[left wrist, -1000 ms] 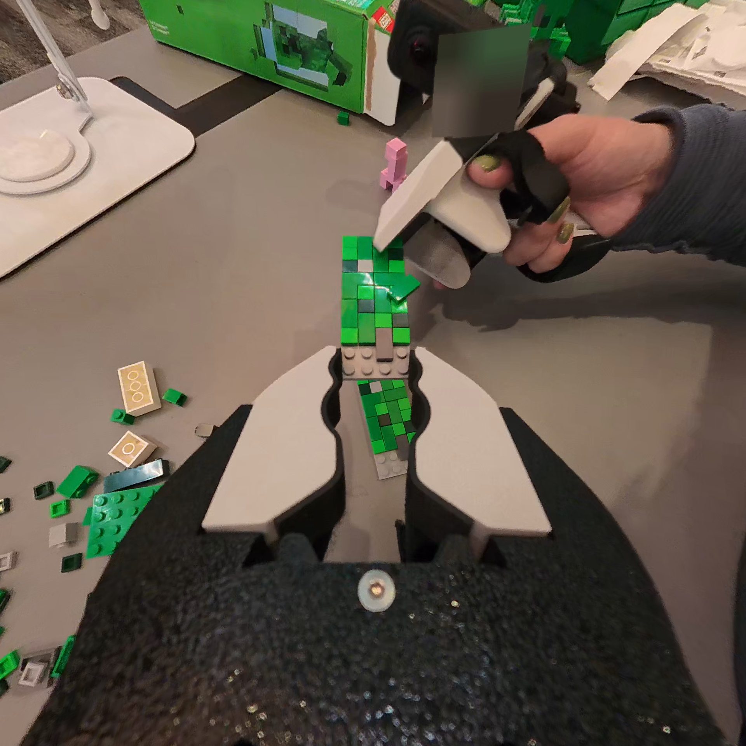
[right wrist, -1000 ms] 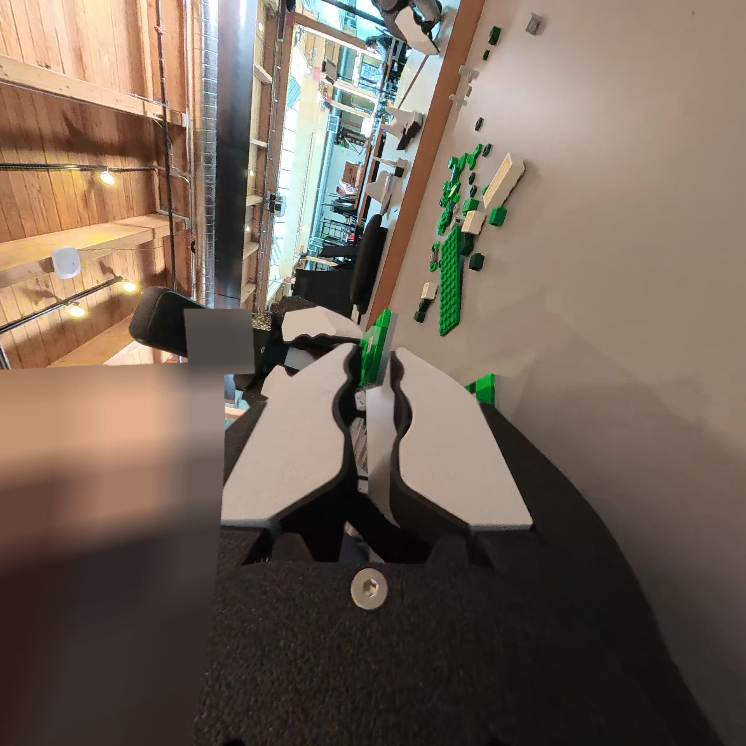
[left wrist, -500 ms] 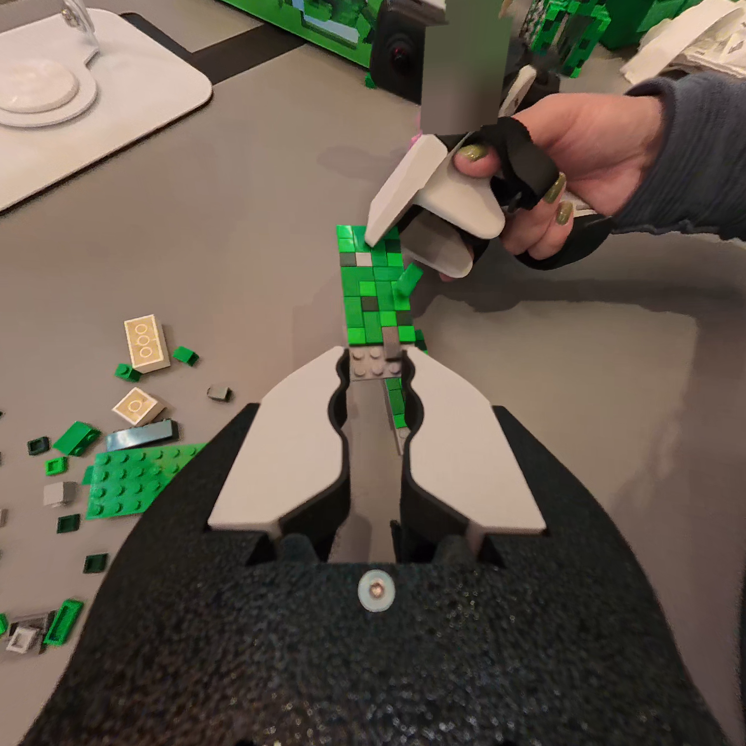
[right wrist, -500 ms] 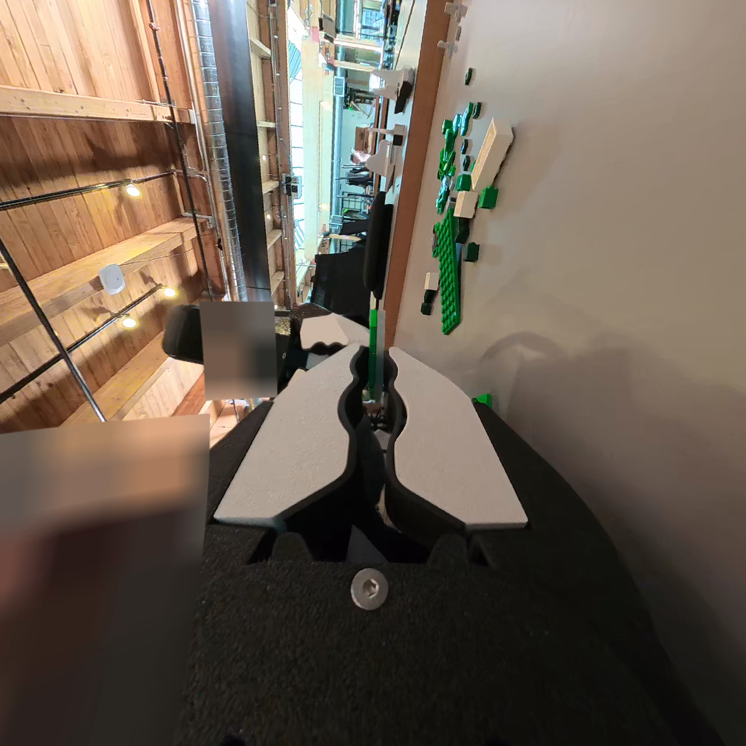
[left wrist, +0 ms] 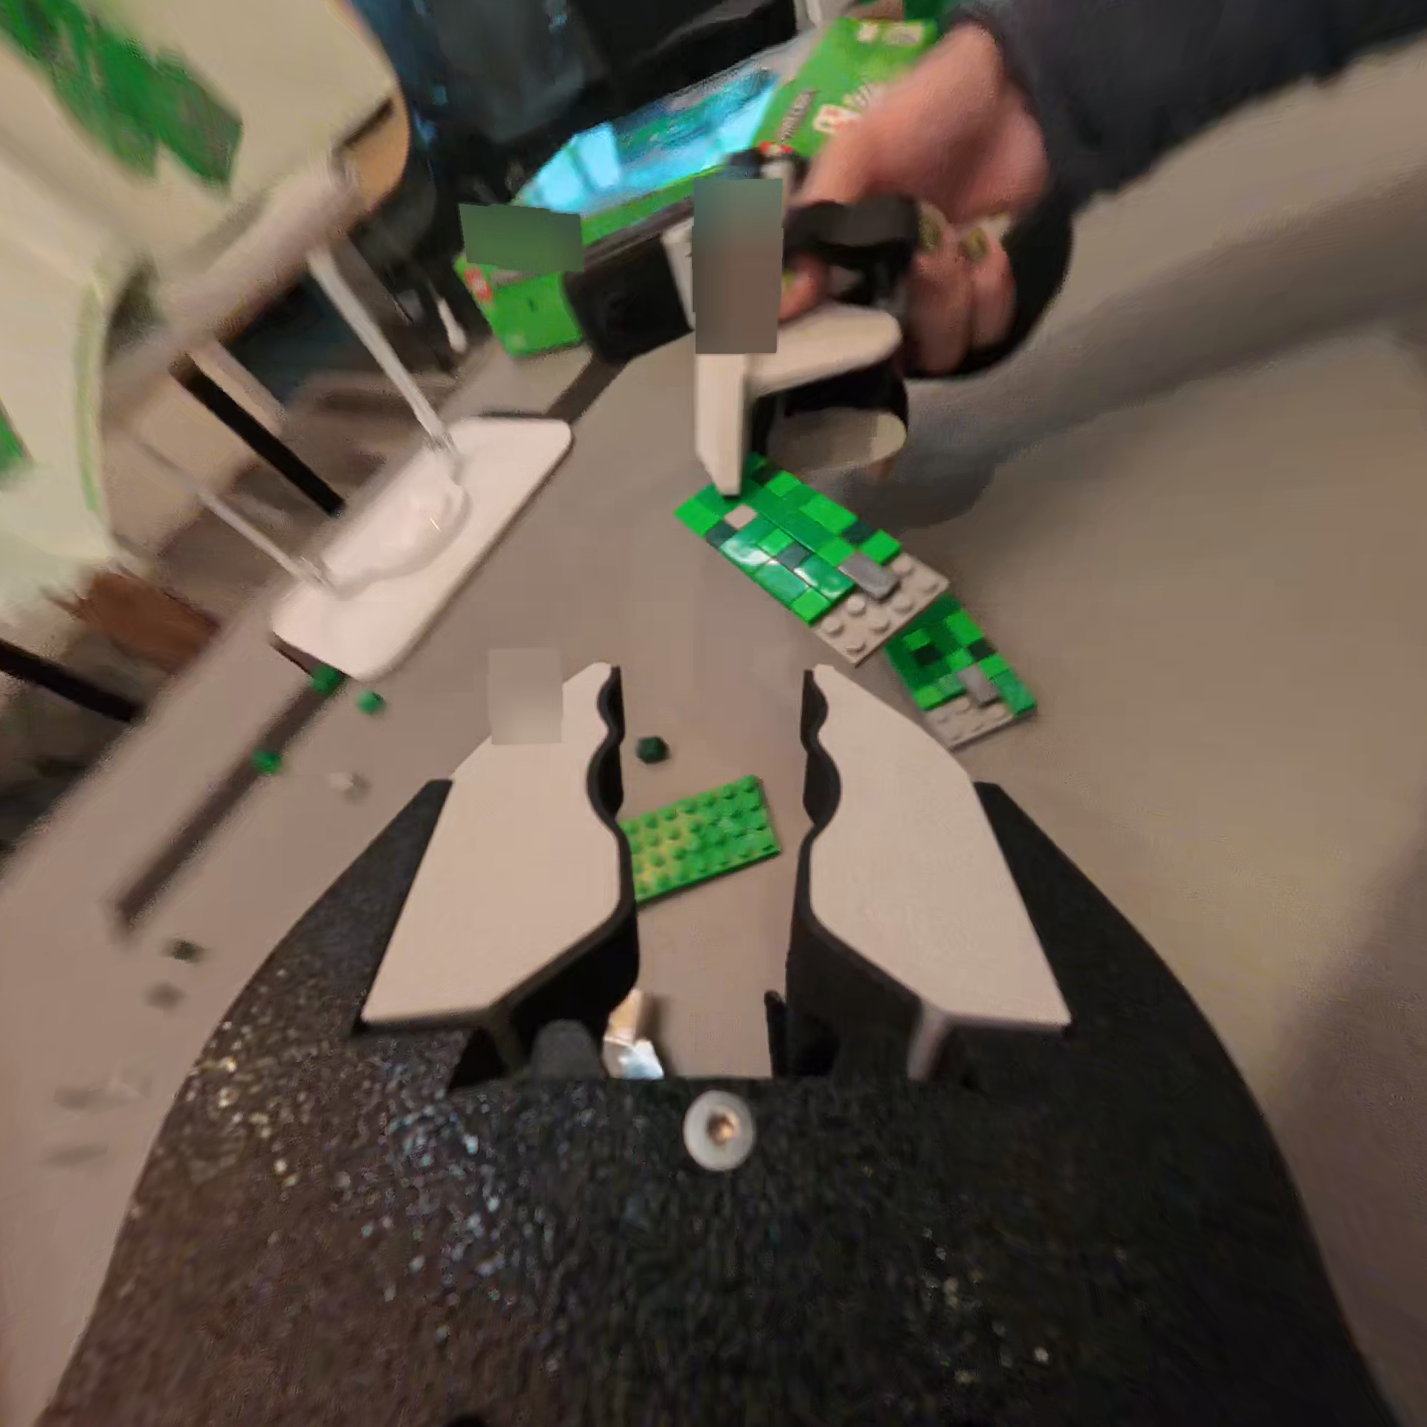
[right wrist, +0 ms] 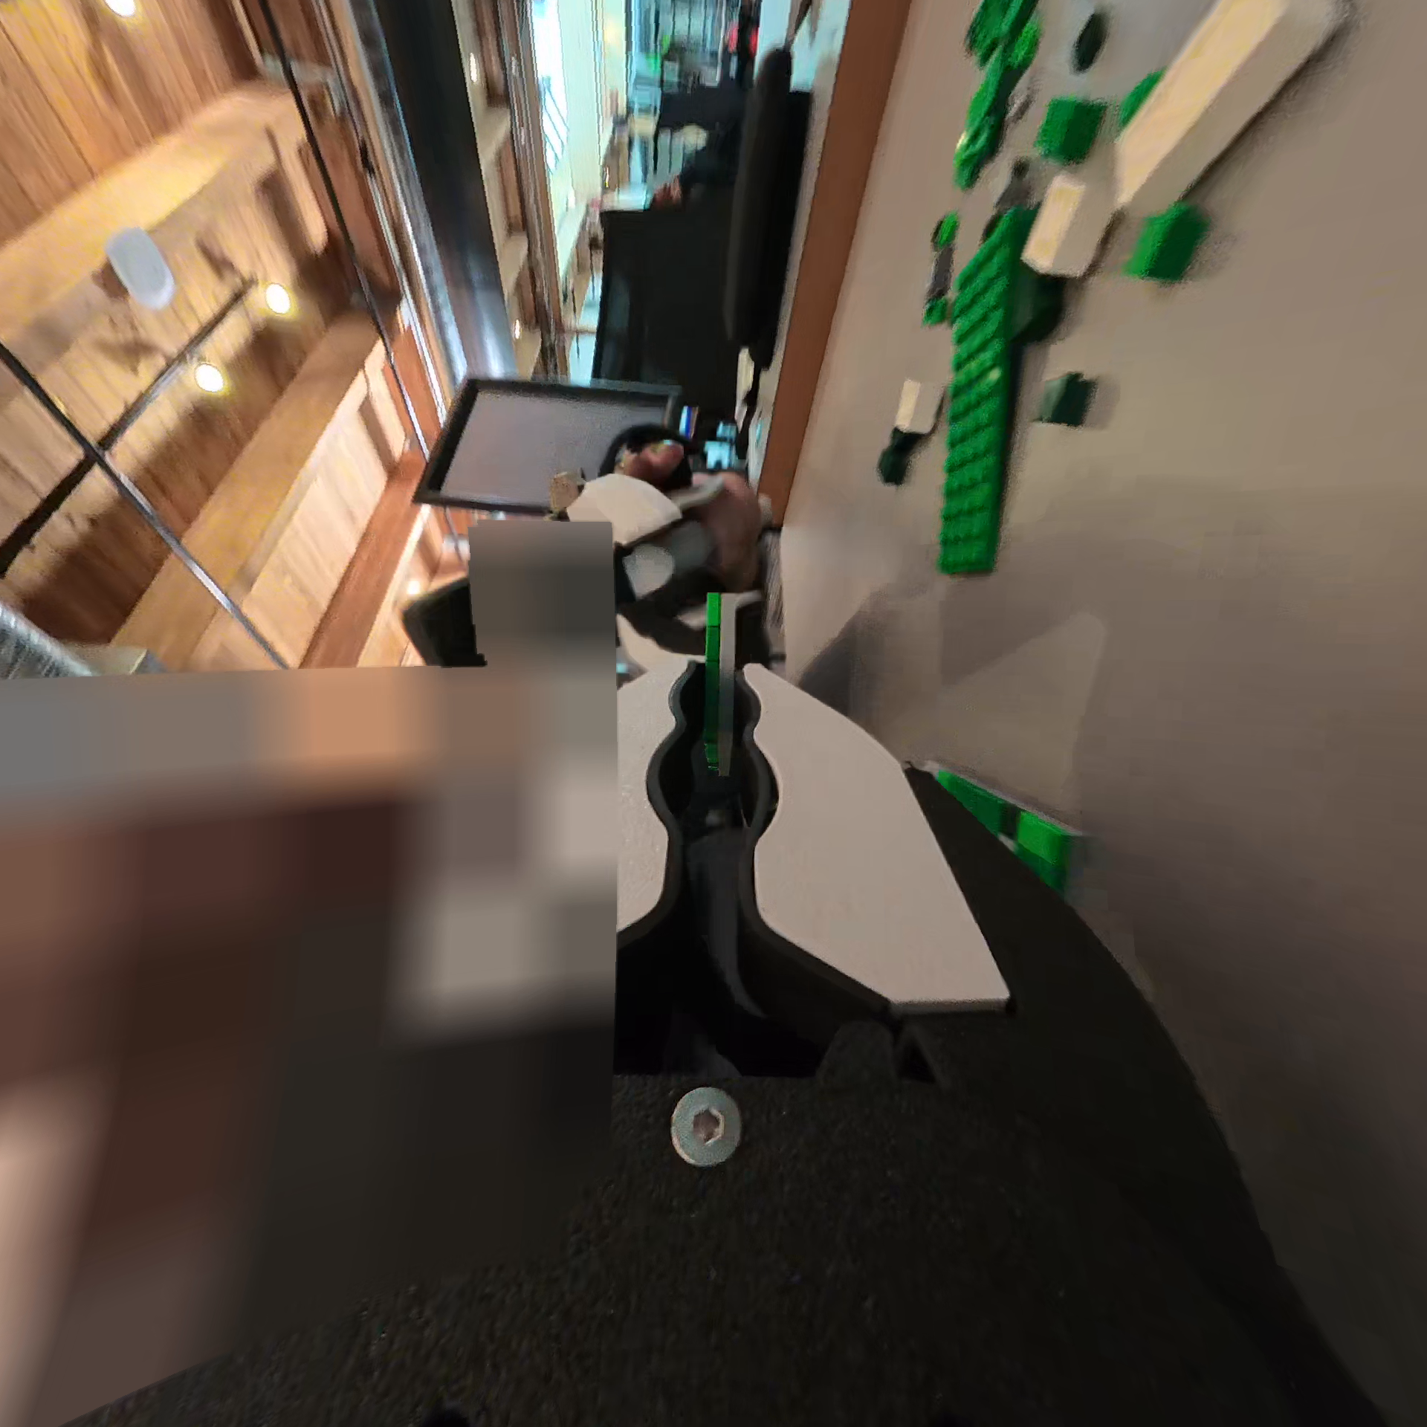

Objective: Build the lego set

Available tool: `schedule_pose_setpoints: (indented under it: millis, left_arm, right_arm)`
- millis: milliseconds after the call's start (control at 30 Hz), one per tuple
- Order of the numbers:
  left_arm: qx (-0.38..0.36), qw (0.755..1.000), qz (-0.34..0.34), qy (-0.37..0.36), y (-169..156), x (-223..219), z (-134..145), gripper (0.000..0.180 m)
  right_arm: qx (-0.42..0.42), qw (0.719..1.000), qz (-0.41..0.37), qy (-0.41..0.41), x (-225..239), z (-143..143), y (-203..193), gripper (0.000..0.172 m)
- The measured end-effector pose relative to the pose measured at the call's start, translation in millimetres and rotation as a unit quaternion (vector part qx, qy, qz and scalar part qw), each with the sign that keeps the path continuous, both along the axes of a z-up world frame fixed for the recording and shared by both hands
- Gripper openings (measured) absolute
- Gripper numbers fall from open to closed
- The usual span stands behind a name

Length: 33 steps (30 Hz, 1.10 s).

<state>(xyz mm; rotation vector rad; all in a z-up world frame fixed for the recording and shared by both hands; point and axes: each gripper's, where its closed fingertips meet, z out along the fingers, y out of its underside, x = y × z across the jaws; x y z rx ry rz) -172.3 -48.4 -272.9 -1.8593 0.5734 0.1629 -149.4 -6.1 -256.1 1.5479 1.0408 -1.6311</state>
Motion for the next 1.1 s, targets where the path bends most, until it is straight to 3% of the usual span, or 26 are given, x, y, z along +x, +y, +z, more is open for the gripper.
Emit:
schedule_pose_setpoints:
  millis: [67, 167, 267, 367, 467, 533, 600, 667, 733, 800, 867, 1100]
  left_arm:
    - [0.046, 0.991, -0.002, 0.123, 3.5, 2.8, 2.8, 0.048]
    - [0.134, 0.954, 0.005, 0.268, 5.2, 10.9, 15.9, 0.051]
    - [0.154, 0.934, -0.015, 0.323, 5.0, 21.4, 14.0, 0.048]
    - [0.117, 0.942, -0.01, 0.313, 5.3, 16.3, 0.2, 0.032]
    - [0.064, 0.976, 0.078, 0.191, 1.1, -14.3, -8.4, 0.015]
    - [0.03, 0.994, 0.101, 0.04, -2.8, -20.0, -10.8, 0.008]
    - [0.0, 0.989, 0.093, -0.117, -5.3, -16.0, -8.3, 0.01]
    - [-0.024, 0.957, 0.04, -0.286, -8.0, -1.6, 3.6, 0.021]
    - [-0.05, 0.896, -0.013, -0.44, -11.5, 9.2, 18.4, 0.039]
    - [-0.071, 0.838, -0.036, -0.54, -11.7, 13.7, 26.0, 0.044]
    - [-0.097, 0.807, -0.044, -0.58, -9.4, 20.1, 22.5, 0.044]
    - [-0.186, 0.736, -0.082, -0.646, -2.9, 51.1, 6.9, 0.034]
  right_arm:
    - [-0.008, 0.998, 0.055, -0.003, 1.7, 7.4, -11.1, 0.006]
    - [-0.01, 0.991, 0.135, -0.014, 8.6, 13.4, -26.9, 0.006]
    - [-0.016, 0.98, 0.195, -0.029, 14.4, 17.2, -38.9, 0.006]
    - [-0.007, 0.974, 0.224, -0.038, 14.5, 16.9, -44.7, 0.006]
    - [0.0, 0.973, 0.228, -0.035, 10.4, 19.2, -45.3, 0.006]
    - [0.008, 0.972, 0.233, -0.032, 9.4, 18.8, -44.7, 0.006]
    - [0.011, 0.971, 0.237, -0.025, 8.1, 20.1, -44.5, 0.006]
    - [0.017, 0.969, 0.246, -0.017, 7.5, 21.6, -44.6, 0.006]
    - [0.021, 0.968, 0.252, -0.007, 5.5, 24.3, -46.3, 0.006]
    - [0.026, 0.966, 0.259, 0.006, 4.7, 26.8, -49.0, 0.006]
    - [0.035, 0.962, 0.269, 0.016, 7.4, 26.1, -49.0, 0.006]
    - [0.061, 0.95, 0.304, 0.037, 13.0, 24.9, -60.1, 0.006]
